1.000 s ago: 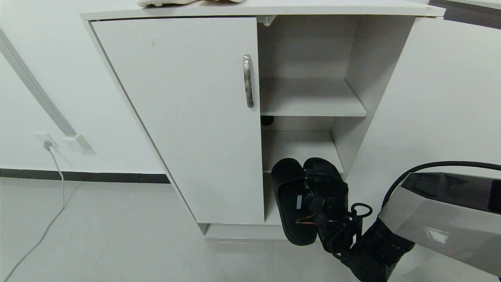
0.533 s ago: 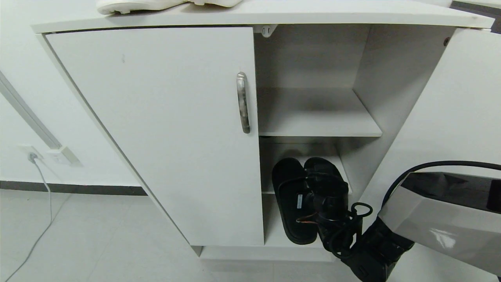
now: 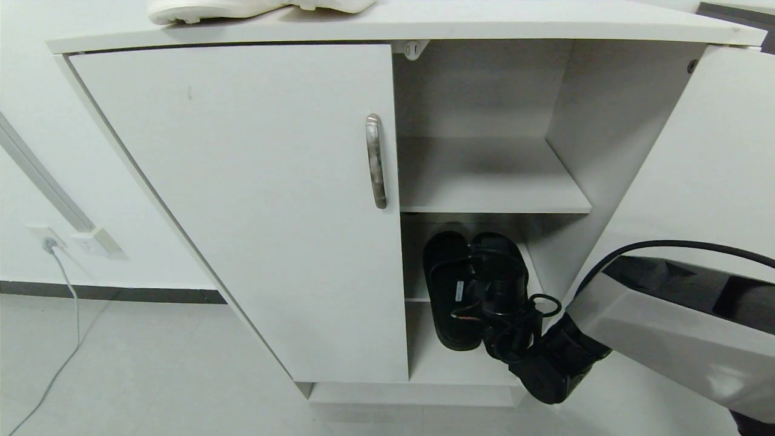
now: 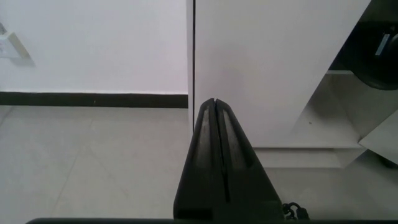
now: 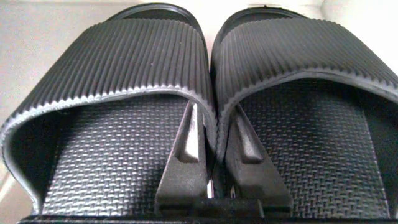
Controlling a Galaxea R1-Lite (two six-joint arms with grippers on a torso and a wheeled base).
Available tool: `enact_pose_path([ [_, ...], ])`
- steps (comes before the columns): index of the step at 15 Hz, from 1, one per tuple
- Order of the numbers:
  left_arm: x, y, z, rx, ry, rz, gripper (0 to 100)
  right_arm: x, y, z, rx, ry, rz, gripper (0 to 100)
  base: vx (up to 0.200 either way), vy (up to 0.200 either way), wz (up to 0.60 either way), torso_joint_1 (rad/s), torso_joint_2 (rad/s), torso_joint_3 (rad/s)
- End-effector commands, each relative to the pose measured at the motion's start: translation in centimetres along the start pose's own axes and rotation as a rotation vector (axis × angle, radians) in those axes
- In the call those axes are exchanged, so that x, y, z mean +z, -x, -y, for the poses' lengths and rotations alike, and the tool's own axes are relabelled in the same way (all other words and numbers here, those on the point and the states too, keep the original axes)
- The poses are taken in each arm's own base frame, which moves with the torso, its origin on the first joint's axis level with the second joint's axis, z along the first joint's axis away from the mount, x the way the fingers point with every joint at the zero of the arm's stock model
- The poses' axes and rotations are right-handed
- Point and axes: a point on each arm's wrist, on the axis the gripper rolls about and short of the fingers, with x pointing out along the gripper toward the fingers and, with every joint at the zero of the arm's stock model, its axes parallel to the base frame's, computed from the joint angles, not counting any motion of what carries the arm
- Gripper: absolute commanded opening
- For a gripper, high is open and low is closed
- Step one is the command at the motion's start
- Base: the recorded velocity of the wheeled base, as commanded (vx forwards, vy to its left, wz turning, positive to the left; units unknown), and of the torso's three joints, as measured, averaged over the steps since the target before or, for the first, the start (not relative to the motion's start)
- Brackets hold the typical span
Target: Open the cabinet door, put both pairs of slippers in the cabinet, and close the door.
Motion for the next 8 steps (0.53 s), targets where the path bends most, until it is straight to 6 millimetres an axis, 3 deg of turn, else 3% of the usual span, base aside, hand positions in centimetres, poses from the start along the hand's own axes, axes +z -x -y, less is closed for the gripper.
enact_pose_path([
  [1, 0.0, 0.0, 0.0, 0.001, 0.003, -0.001, 0, -0.6, -2.0, 0.2, -0.030, 0.002, -0.005, 0, 0.000, 0.000, 0.00, 0.000, 0.00, 0.000],
  [8, 0.0, 0.0, 0.0, 0.002, 0.005, -0.001, 0, 0.7, -5.7, -0.4, -0.063, -0.002, -0.011, 0, 0.000, 0.000, 0.00, 0.000, 0.00, 0.000],
])
